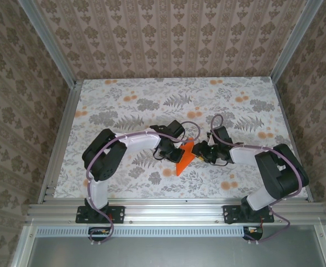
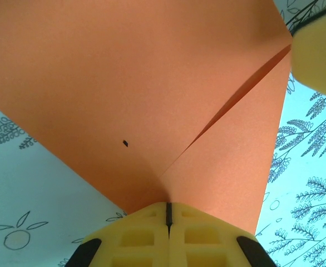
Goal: Fold a paper plane with a square sheet of paper (pick it up from the middle)
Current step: Third fold the triangle at the center of the table.
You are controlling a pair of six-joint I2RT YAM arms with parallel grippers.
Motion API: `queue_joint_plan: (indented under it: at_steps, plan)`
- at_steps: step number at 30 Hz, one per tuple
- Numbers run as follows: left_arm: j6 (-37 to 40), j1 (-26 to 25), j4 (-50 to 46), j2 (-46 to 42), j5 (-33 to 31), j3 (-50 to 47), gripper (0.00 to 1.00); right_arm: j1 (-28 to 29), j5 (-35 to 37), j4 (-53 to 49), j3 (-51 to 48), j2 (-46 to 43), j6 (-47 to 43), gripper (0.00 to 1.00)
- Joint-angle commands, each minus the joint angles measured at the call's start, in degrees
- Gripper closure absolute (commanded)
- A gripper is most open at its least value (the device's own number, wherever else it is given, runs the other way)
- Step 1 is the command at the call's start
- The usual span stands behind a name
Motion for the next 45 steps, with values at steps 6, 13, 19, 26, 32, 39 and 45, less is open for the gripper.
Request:
queue_joint_plan:
  at_steps: [6,13,19,26,32,39,45]
  plan:
    - [1.7,-0.3,-3.4,-0.8,-0.3,-1.5,1.00,0.1,-2.6,3.6,1.5,1.9,0.5,0.67]
    - [1.7,-0.3,-3.4,-1.0,-0.6,-1.4,1.00,0.1,-2.7,3.0,1.2,0.9,0.4,0.68]
    - [1.7,-0.2,-3.4,-0.7,-0.6,-1.3,1.00,0.1,-1.2,-0.5,1.8,-0.3,-1.4,0.68]
    - [1.7,-0.3,-3.3,-0.8,-0.5,-1.4,1.00,0.1,-0.6,-3.7,3.9,-0.3,-3.3,0.67]
    - [1.7,-0.3,-3.4,-0.8,-0.6,-1.3,1.00,0.1,-0.8,-5.1,5.1,0.2,-3.9,0.67]
    - [1.6,-0.3,-3.4,-0.9,-0.8,-1.3,1.00,0.2,-0.4,-7.2,6.0,0.1,-5.2,0.70]
    - [1.7,-0.3,-3.5,-0.7,-1.0,-1.0,1.00,0.4,1.5,-12.3,7.6,-1.1,-7.5,0.72]
